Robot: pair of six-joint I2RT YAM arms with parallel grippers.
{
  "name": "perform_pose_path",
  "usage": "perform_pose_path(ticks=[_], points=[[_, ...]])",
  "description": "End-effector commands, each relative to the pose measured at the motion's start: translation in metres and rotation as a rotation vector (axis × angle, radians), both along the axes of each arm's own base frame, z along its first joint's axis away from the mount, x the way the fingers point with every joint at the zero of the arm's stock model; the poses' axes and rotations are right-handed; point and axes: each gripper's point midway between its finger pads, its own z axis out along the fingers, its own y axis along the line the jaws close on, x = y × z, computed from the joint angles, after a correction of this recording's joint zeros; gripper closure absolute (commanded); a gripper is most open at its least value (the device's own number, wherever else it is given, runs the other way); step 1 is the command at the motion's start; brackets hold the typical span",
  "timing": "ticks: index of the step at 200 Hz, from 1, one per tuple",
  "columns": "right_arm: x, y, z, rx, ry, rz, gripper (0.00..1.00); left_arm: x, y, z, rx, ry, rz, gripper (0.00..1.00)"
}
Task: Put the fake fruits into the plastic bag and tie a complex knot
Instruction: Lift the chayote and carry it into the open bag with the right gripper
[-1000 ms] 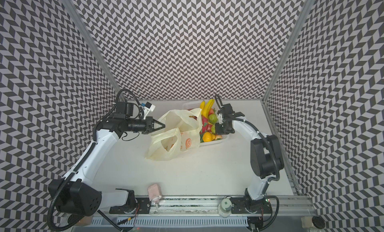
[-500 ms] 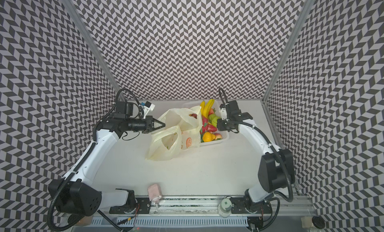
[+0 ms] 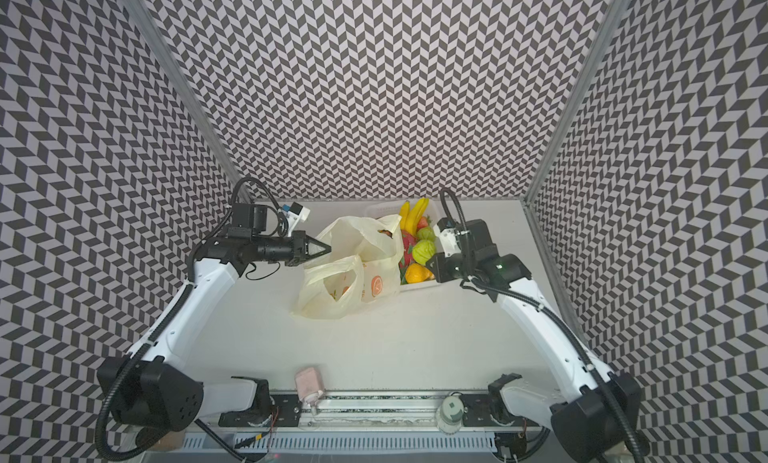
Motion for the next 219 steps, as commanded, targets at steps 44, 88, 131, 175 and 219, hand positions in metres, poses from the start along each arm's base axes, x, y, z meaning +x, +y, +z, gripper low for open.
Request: perform_pose_path(ticks=[44,88,131,175,219], points=[[-0.056,0.039,0.043,0.171,-0.033,0.175,0.91,-0.002,0.002,0.009,-0.012,-0.034,0.010,1.00],[-0.076,0.081,0.065,0.297,-0.080,0.306,0.92,-0.005,0.001,0.010,-0.017,-0.037,0.005,1.00],[-0.053,0.115,0.066,0.291,-0.120,0.288,0.91,-0.007,0.000,0.015,-0.024,-0.049,-0.002,1.00],[-0.026,0.146,0.058,0.271,-0.135,0.304,0.92,-0.012,-0.001,0.022,-0.038,-0.063,-0.015,1.00],[0.000,0.173,0.039,0.223,-0.126,0.311,0.90,-0.016,-0.002,0.024,-0.051,-0.086,-0.027,1.00]])
